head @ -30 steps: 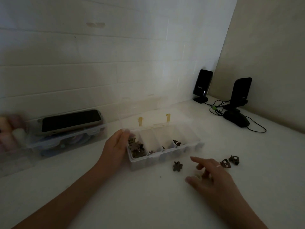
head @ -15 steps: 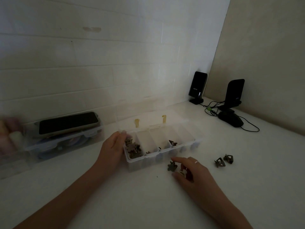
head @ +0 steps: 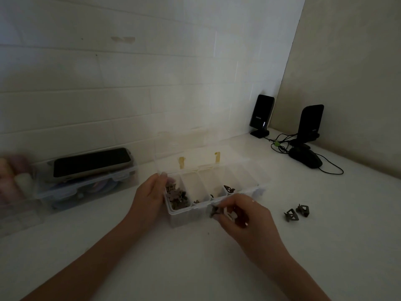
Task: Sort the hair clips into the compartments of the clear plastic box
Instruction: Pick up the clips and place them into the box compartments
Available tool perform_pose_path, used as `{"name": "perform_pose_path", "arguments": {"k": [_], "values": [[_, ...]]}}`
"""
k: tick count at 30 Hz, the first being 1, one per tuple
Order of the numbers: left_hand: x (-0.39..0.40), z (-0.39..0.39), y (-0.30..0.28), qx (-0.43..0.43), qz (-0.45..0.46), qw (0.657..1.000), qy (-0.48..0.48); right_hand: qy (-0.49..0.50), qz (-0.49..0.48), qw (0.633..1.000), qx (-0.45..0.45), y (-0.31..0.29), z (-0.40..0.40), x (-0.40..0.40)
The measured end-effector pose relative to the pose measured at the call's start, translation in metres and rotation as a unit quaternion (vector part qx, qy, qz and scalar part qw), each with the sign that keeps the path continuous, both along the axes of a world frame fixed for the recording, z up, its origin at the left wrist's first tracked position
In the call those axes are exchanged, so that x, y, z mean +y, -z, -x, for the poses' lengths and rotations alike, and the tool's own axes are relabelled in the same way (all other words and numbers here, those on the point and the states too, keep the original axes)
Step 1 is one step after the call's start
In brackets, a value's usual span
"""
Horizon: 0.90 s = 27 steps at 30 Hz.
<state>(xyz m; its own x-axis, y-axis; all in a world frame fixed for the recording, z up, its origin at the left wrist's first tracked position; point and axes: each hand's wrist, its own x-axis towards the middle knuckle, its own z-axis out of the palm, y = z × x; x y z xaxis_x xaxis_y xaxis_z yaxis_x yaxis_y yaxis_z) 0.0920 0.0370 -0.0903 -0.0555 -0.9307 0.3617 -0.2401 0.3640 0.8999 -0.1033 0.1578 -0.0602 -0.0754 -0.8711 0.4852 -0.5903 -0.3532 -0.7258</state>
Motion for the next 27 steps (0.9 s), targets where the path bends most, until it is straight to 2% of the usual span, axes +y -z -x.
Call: {"name": "perform_pose_path", "arguments": {"k": [2, 4, 7, 10, 13, 17, 19, 22, 24, 27], "values": [[-0.001, 0.001, 0.001, 0.018, -0.010, 1.000, -0.001, -0.002, 0.047, 0.999, 0.010, -0.013, -0.011, -0.009], [-0.003, 0.002, 0.001, 0.073, -0.055, 0.996, 0.005, 0.003, 0.068, 0.997, 0.033, -0.028, -0.024, -0.025], [-0.007, 0.005, -0.002, 0.146, -0.147, 0.978, 0.025, 0.004, 0.049, 0.993, 0.107, -0.044, -0.042, -0.056], [-0.004, 0.006, -0.005, 0.165, -0.152, 0.974, 0.026, 0.007, 0.001, 0.981, 0.194, -0.047, -0.057, -0.080], [-0.004, 0.005, -0.005, 0.155, -0.140, 0.978, 0.013, -0.005, -0.039, 0.977, 0.211, -0.043, -0.059, -0.088], [-0.006, 0.005, -0.003, 0.121, -0.118, 0.985, 0.007, -0.010, 0.029, 0.991, 0.133, -0.043, -0.046, -0.074], [-0.005, 0.005, -0.004, 0.123, -0.110, 0.986, 0.002, -0.058, 0.022, 0.990, 0.125, -0.042, -0.037, -0.063], [-0.005, 0.004, -0.005, 0.089, -0.081, 0.993, 0.003, -0.146, -0.006, 0.967, 0.210, -0.039, -0.033, -0.048], [-0.005, 0.004, -0.004, 0.077, -0.068, 0.995, -0.002, -0.141, -0.019, 0.953, 0.266, -0.039, -0.032, -0.046], [-0.001, 0.003, -0.006, 0.074, -0.057, 0.996, 0.005, -0.135, -0.043, 0.951, 0.275, -0.047, -0.033, -0.048]]}}
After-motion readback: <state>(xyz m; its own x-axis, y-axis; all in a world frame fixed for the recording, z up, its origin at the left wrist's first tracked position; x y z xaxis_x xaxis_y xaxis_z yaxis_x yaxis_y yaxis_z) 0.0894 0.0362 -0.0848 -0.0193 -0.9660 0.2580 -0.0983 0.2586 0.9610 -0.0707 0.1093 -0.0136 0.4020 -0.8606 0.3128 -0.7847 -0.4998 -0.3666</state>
